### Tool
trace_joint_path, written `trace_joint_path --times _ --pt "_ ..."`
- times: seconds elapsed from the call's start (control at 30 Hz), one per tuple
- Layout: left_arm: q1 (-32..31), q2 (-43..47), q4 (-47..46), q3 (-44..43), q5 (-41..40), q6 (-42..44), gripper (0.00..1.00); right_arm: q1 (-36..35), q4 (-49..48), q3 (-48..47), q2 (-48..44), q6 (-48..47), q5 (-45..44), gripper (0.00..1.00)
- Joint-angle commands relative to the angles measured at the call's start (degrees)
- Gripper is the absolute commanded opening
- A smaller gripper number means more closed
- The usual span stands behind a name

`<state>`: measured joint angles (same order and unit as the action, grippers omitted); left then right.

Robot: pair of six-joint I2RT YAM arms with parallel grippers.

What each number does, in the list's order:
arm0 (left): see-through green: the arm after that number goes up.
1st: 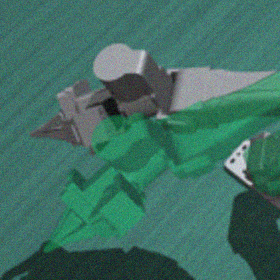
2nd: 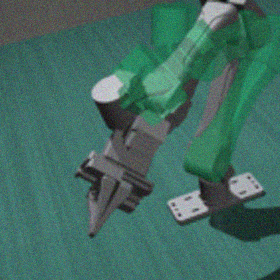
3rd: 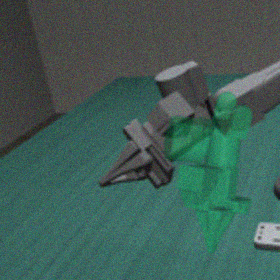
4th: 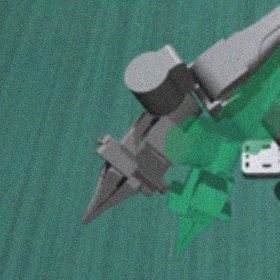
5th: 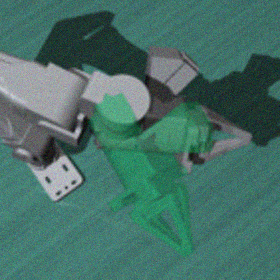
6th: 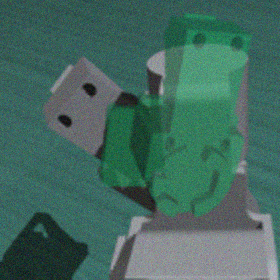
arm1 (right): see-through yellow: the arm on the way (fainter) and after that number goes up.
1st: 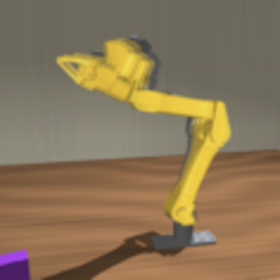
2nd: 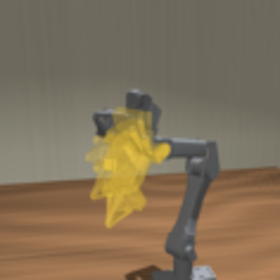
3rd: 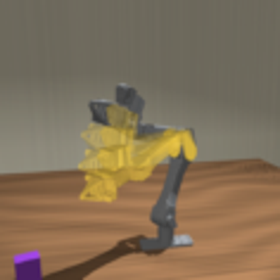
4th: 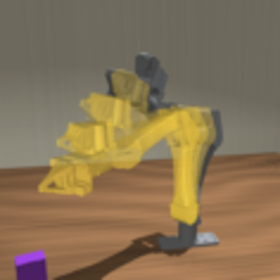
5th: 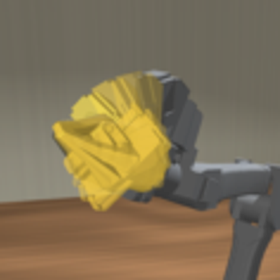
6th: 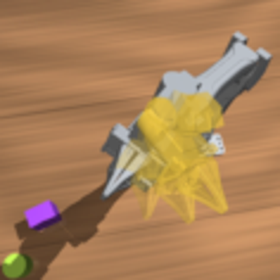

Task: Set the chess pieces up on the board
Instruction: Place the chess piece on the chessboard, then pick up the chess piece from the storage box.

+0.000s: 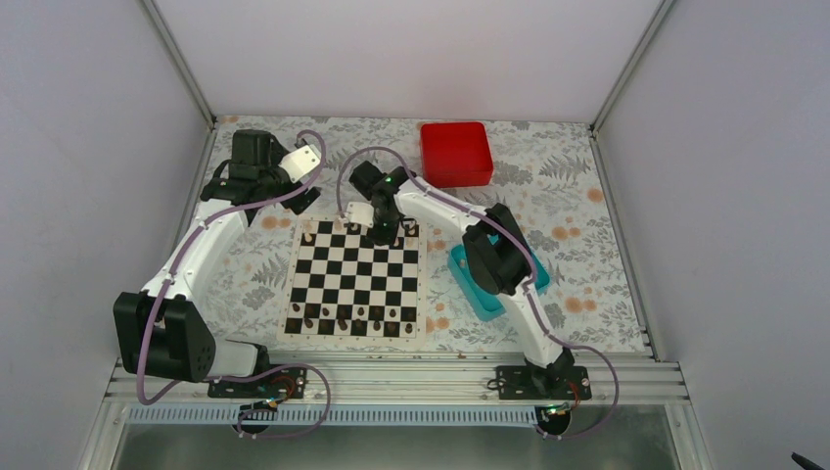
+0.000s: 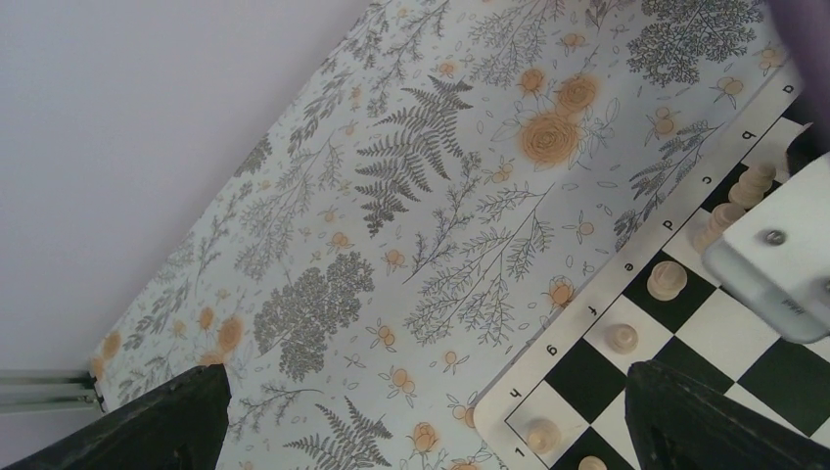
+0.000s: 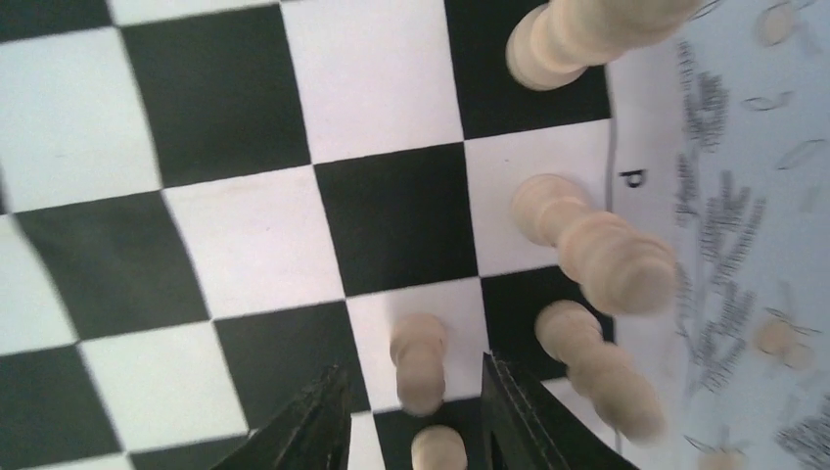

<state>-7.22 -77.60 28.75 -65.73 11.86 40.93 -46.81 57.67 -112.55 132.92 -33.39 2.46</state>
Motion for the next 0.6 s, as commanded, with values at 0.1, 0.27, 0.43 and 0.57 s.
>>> trace_joint_path --times 0.1,0.27,0.43,0.57 --pt "0.26 0.26 -0.39 -0.75 0.29 0.2 1.0 -0.05 5.04 0.39 -15.43 -0.02 1.43 0.4" --pt "0.28 0.6 0.09 -1.39 0.26 -0.25 1.0 1.62 3.32 13.95 -29.89 -0.28 -0.64 0.53" --pt "0.28 0.72 0.75 -2.11 0.01 -0.58 1.0 11.72 -0.68 31.92 -43.92 -0.38 -3.5 0.6" --pt "0.24 0.16 1.6 -2.95 0.38 -0.98 1.0 16.37 -3.43 44.17 -50.13 -1.14 -4.33 0.63"
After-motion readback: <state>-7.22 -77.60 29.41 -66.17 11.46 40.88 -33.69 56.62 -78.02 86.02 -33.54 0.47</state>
